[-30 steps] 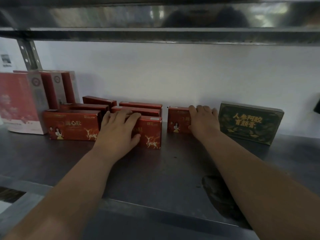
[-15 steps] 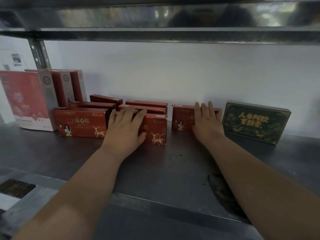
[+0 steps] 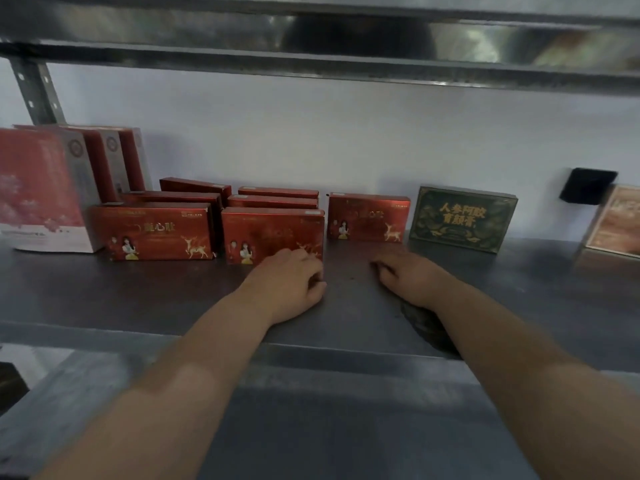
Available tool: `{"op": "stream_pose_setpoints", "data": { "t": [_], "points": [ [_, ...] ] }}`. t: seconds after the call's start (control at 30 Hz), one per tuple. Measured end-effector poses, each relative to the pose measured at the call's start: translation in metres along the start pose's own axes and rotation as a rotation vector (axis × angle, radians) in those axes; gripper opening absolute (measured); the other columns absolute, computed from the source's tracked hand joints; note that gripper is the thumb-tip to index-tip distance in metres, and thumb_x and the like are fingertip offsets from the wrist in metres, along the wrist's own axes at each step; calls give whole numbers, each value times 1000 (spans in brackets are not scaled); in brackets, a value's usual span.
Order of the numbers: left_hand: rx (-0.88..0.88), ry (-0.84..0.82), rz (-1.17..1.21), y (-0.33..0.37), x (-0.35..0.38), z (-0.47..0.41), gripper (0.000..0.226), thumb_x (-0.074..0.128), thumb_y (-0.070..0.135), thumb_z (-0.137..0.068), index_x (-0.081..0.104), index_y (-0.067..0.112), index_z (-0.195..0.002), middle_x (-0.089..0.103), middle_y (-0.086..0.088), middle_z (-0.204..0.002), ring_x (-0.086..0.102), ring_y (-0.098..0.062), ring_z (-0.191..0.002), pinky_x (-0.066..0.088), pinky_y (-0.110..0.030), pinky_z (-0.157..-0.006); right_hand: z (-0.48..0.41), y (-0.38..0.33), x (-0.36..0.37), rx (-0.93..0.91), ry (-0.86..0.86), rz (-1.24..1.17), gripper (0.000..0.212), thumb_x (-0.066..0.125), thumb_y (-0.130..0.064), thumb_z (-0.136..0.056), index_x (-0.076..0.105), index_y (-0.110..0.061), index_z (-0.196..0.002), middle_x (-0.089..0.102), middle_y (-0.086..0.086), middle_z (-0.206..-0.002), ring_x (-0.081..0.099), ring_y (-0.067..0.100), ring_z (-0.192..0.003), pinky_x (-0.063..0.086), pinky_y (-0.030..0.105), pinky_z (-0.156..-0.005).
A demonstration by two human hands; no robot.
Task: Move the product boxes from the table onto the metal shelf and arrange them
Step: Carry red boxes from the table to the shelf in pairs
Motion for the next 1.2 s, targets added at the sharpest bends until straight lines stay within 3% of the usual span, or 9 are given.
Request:
{"op": "stream_pose_setpoints", "data": {
  "t": [0.13,0.3,0.5,0.63,0.73,0.8,0.87,1.0,1.2],
  "points": [
    [-56,-163,142,10,17,14,49,38,48,-101,44,28,-145,41,-2,-149,41,-24,-133,36,-42,-110,46,-10,-1,82,-36,11,51,34,-39,-108,34,-24,-156,35,5,-162,34,25,-145,27,34,-119],
    [-52,-265,47,47,22,39,62,21,58,-102,18,31,-158,14,-5,-166,12,-32,-151,14,-48,-120,116,-30,-8,128,-75,64,57,25,-51,-108,22,-28,-160,19,2,-168,17,23,-154,16,38,-124],
    [5,-24,-99,94,23,89,69,7,55,-97,10,25,-159,13,-5,-166,10,-27,-152,11,-41,-121,201,-36,4,99,135,154,61,28,-40,-106,9,-25,-162,10,1,-170,9,23,-156,5,39,-123],
    [77,-14,-36,135,45,139,70,31,46,-102,-4,25,-158,-12,-3,-166,-17,-24,-151,-7,-42,-123,276,-41,43,90,132,89,71,49,-44,-96,22,-25,-160,16,8,-168,11,31,-155,16,47,-122],
    [160,-79,70,178,80,183,62,40,44,-95,32,27,-154,35,-1,-158,23,-25,-149,27,-40,-117,335,-43,91,122,25,-1,52,47,-45,-92,52,-23,-139,54,8,-143,52,31,-131,50,44,-98],
    [210,-157,143,211,108,209,53,44,41,-90,54,22,-138,60,1,-130,53,-24,-125,44,-35,-100,377,-39,125,176,9,-63,38,43,-42,-89,66,-22,-112,67,2,-104,67,27,-94,54,37,-67],
    [276,-217,187,244,133,230,44,47,38,-85,63,20,-122,66,2,-108,61,-21,-100,45,-30,-86,418,-31,158,255,-25,-117,30,45,-39,-86,67,-24,-99,65,-1,-86,66,26,-77,52,36,-56],
    [425,-434,135,296,196,270,46,42,42,-86,65,19,-118,66,1,-106,63,-23,-98,53,-36,-82,494,-24,212,413,-161,-159,28,50,-39,-92,64,-24,-111,67,0,-99,66,25,-89,53,34,-72],
    [747,-689,145,361,244,320,50,45,46,-94,51,30,-141,54,11,-136,50,-12,-125,39,-28,-102,607,-35,256,739,-303,-233,36,43,-38,-100,56,-16,-126,61,5,-118,58,31,-109,50,40,-84]
  ]
}}
Point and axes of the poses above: each hand's wrist, its own z-axis away from the middle knuckle, its own x-axis out of the palm, y = z × x, the point moved 9 cm from there along -z, towards the middle knuckle
